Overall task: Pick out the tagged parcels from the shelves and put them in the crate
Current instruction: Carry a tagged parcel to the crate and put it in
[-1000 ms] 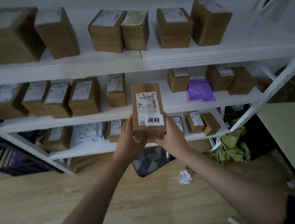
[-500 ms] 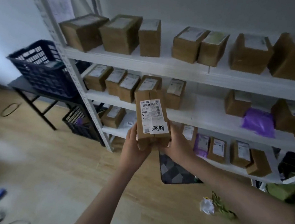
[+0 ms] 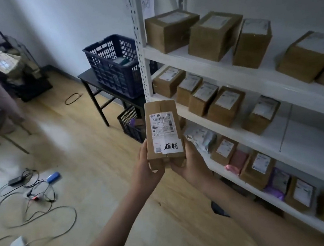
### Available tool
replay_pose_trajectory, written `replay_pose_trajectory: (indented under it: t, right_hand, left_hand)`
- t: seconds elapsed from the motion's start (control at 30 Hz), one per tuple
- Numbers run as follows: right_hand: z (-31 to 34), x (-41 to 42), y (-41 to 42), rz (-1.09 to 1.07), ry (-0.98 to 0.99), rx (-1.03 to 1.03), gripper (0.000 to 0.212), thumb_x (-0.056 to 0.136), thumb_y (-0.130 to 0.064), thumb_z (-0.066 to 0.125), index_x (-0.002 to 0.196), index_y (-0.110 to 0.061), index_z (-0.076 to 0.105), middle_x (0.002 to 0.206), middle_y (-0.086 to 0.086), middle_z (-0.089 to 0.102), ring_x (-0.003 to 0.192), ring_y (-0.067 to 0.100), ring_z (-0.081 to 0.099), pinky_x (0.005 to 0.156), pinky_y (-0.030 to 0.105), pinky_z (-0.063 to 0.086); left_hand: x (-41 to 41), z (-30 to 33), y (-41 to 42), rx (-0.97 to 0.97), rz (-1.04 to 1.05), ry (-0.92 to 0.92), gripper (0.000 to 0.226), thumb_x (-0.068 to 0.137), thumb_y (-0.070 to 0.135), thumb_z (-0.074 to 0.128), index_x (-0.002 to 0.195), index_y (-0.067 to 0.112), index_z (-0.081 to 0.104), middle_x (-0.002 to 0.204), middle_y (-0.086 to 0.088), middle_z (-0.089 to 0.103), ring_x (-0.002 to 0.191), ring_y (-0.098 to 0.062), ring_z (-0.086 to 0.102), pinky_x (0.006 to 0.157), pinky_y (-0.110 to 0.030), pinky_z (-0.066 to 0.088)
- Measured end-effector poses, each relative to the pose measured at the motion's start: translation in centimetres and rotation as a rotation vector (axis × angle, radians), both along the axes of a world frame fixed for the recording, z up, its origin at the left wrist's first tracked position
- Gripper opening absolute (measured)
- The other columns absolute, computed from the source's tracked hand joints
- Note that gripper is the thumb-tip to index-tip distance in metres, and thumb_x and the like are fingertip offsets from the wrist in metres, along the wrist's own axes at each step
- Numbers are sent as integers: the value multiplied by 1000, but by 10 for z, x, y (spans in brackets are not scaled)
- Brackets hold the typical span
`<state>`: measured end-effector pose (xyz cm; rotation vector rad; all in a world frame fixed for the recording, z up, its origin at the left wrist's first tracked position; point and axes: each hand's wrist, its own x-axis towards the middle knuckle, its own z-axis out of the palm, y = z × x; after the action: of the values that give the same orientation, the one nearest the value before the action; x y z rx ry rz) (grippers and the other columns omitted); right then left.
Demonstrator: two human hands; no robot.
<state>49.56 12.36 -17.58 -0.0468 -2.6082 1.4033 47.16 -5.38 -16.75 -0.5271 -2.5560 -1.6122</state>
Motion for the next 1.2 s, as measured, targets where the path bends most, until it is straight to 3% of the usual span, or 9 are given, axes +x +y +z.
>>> replay_pose_trajectory:
  t: [0.13, 0.33, 0.53, 0.7, 0.8, 0.9, 1.0, 1.13, 1.2]
  right_hand:
    - [-2, -51, -40, -27, -12, -15, 88, 83, -29, 82, 154, -29, 31, 139, -7, 50, 129, 4, 51, 104, 35, 52]
    - [-1, -138, -95, -65, -5, -14, 87, 80, -30, 85, 151, -32, 34, 141, -9, 51, 129, 5, 53, 100, 37, 54]
    - [1, -234, -135, -46, -12, 2, 94, 80, -22, 85, 155, -33, 30, 142, -7, 51, 132, 6, 51, 103, 34, 52]
    - [-1, -335, -156, -35, -9, -5, 93, 82, -23, 84, 156, -29, 29, 142, -9, 49, 132, 4, 49, 104, 26, 50]
    - [2, -403, -162, -7, -8, -6, 92, 83, -33, 82, 157, -30, 27, 143, -9, 47, 130, 5, 51, 101, 30, 53]
    - [11, -464, -169, -9, 0, -16, 93, 82, -35, 82, 157, -31, 28, 142, -9, 46, 127, 5, 53, 100, 32, 54]
    - [25, -518, -175, 4, 11, -24, 92, 81, -28, 83, 156, -31, 30, 140, -9, 46, 125, 4, 53, 101, 28, 52]
    - [35, -587, -184, -20, 31, -21, 94, 82, -25, 83, 158, -30, 27, 146, -9, 44, 133, 3, 47, 105, 23, 48]
    - [38, -622, -191, -49, 43, -37, 93, 83, -23, 83, 157, -31, 28, 146, -10, 45, 135, 1, 46, 105, 17, 47]
  left_hand:
    - [-57, -11, -42, -2, -19, -4, 85, 79, 20, 75, 153, 14, 35, 147, -1, 46, 137, -10, 44, 105, -26, 45]
    - [-148, -6, -92, 28, -38, 19, 87, 75, 39, 72, 151, 12, 39, 143, -3, 50, 134, -14, 48, 107, -28, 45]
    - [-239, -13, -131, 37, 39, -15, 88, 76, 16, 81, 152, 15, 37, 145, 1, 49, 135, -15, 48, 106, -44, 48]
    - [-338, -18, -148, 45, 79, 3, 86, 76, 14, 82, 151, 18, 39, 143, 5, 50, 134, -11, 47, 106, -42, 48]
    - [-402, -8, -154, 50, 88, 40, 80, 76, 20, 78, 146, 29, 40, 138, 17, 49, 131, -8, 47, 103, -37, 50]
    - [-461, 3, -161, 36, 82, 57, 79, 76, 16, 80, 146, 24, 43, 137, 8, 53, 129, -14, 51, 100, -42, 52]
    - [-519, 17, -169, 46, 53, 105, 83, 77, 8, 82, 143, 36, 41, 135, 22, 49, 128, -3, 48, 100, -27, 49]
    - [-591, 34, -174, 77, -8, 173, 82, 77, -2, 82, 144, 27, 44, 135, 29, 48, 126, 11, 45, 95, -7, 42]
    - [-629, 39, -178, 85, -44, 177, 87, 79, -2, 80, 140, 44, 39, 131, 39, 47, 125, 12, 46, 94, -7, 43]
